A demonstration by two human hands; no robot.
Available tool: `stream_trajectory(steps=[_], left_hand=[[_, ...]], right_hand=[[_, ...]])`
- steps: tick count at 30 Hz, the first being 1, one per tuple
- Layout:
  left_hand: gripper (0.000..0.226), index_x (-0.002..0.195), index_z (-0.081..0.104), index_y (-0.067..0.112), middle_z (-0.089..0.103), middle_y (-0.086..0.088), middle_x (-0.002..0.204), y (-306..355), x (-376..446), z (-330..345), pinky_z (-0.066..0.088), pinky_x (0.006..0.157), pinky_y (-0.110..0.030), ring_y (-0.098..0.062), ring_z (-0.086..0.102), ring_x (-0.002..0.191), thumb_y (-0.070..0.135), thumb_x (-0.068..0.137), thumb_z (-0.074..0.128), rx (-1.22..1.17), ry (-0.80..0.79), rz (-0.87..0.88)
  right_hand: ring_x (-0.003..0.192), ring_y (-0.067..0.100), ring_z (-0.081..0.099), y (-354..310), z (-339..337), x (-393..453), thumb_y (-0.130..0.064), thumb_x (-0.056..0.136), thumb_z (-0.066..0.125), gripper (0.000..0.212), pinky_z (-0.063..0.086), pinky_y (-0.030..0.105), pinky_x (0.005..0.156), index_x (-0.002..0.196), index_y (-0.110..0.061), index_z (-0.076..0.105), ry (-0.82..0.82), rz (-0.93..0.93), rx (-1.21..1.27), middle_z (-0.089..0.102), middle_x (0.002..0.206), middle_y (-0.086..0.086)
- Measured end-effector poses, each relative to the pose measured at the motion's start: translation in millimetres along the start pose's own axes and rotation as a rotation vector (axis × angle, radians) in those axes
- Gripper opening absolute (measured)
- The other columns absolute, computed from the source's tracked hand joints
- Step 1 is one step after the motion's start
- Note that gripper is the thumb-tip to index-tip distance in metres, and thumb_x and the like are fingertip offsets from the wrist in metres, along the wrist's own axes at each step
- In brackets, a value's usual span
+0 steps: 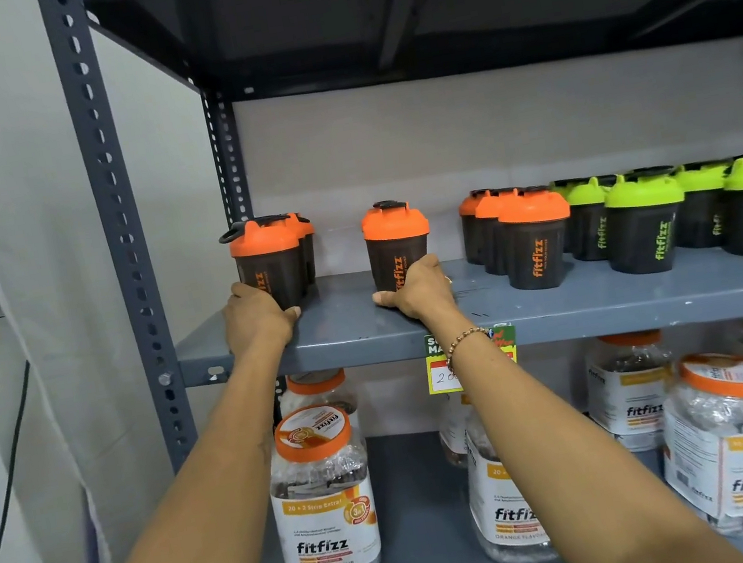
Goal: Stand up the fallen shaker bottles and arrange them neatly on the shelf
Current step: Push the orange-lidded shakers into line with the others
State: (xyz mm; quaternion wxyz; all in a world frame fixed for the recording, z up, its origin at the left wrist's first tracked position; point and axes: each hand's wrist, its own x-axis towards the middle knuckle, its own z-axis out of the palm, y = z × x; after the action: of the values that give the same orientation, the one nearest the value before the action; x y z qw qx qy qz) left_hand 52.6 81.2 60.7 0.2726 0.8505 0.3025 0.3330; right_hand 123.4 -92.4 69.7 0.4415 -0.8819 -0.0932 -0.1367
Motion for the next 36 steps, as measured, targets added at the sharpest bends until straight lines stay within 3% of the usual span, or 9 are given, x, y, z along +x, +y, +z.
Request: stream_trajectory(steps=[7,10,13,15,18,21,24,28,36], left_hand=[[0.078,0.129,0.034,-0.002,0.039,-0.022,0.130,5.8,-17.7,-7.9,0.047,0.091,-0.043,-0.037,0.052,0.114,0.030,0.074,0.080,-0.021,0.106,-0.010],[0.071,0.128,0.037,-0.001,0.043,-0.021,0.126,9.2,-34.6,-4.1,0.048,0.088,-0.040,-0.036,0.053,0.111,0.027,0.077,0.077,-0.048,0.179,0.071],[0.063,0.127,0.041,0.001,0.051,-0.019,0.123,27.0,-48.1,4.9,0.048,0.090,-0.041,-0.034,0.054,0.112,0.029,0.081,0.074,-0.104,0.076,0.177],[0.062,0.125,0.043,0.002,0.054,-0.017,0.123,45.0,-55.3,13.1,0.048,0.090,-0.041,-0.032,0.056,0.112,0.032,0.081,0.073,-0.115,-0.031,0.215],[0.081,0.133,0.034,-0.004,0.045,-0.020,0.134,72.6,-65.3,28.1,0.043,0.098,-0.042,-0.034,0.048,0.123,0.038,0.078,0.075,-0.169,-0.180,0.199],[0.099,0.140,0.022,-0.006,0.031,-0.021,0.145,93.8,-71.3,42.1,0.034,0.107,-0.042,-0.034,0.034,0.134,0.040,0.074,0.079,-0.228,-0.252,0.129],[0.104,0.141,0.020,-0.005,0.031,-0.020,0.146,106.3,-73.3,52.6,0.030,0.109,-0.041,-0.034,0.032,0.136,0.043,0.071,0.080,-0.150,-0.244,0.083],[0.099,0.137,0.028,-0.002,0.042,-0.018,0.141,116.4,-74.4,61.0,0.035,0.105,-0.040,-0.034,0.040,0.131,0.045,0.068,0.081,-0.038,-0.206,0.054],[0.077,0.128,0.036,0.001,0.053,-0.019,0.130,117.4,-75.5,71.6,0.041,0.096,-0.041,-0.035,0.048,0.122,0.045,0.077,0.073,0.092,-0.076,0.077]], right_hand=[[0.130,0.036,0.042,3.6,-15.4,-9.2,-0.035,0.069,0.083,0.092,0.039,0.043,0.107,0.134,0.004,0.031,-0.047,-0.010,-0.023,0.041,0.140,0.020],[0.126,0.038,0.045,26.2,-38.2,-22.7,-0.023,0.079,0.076,0.069,0.040,0.043,0.103,0.132,0.001,0.040,0.072,-0.020,-0.129,0.040,0.137,0.021],[0.122,0.040,0.045,63.7,-72.8,-29.8,-0.011,0.084,0.065,0.048,0.040,0.045,0.103,0.128,-0.001,0.047,0.234,0.033,-0.187,0.037,0.135,0.021],[0.121,0.042,0.046,82.5,-97.7,-28.2,-0.015,0.084,0.067,0.052,0.039,0.044,0.103,0.128,0.002,0.045,0.292,0.071,-0.155,0.038,0.135,0.023],[0.126,0.042,0.043,95.2,-127.5,-18.3,-0.025,0.077,0.078,0.079,0.038,0.045,0.103,0.133,0.006,0.032,0.301,0.145,-0.050,0.034,0.140,0.025],[0.136,0.039,0.034,101.3,-139.3,-2.4,-0.036,0.068,0.084,0.102,0.033,0.046,0.109,0.138,0.007,0.023,0.192,0.164,-0.068,0.031,0.146,0.025],[0.138,0.038,0.033,102.1,-140.9,11.8,-0.041,0.065,0.084,0.111,0.034,0.047,0.111,0.140,0.006,0.019,0.092,0.165,-0.077,0.030,0.149,0.023],[0.134,0.037,0.040,106.4,-141.3,21.5,-0.045,0.065,0.083,0.110,0.039,0.047,0.108,0.138,0.007,0.021,0.049,0.146,-0.084,0.039,0.145,0.022],[0.127,0.039,0.047,111.5,-132.8,25.7,-0.037,0.075,0.077,0.082,0.041,0.048,0.102,0.132,0.003,0.033,0.120,0.086,-0.112,0.049,0.135,0.022]])
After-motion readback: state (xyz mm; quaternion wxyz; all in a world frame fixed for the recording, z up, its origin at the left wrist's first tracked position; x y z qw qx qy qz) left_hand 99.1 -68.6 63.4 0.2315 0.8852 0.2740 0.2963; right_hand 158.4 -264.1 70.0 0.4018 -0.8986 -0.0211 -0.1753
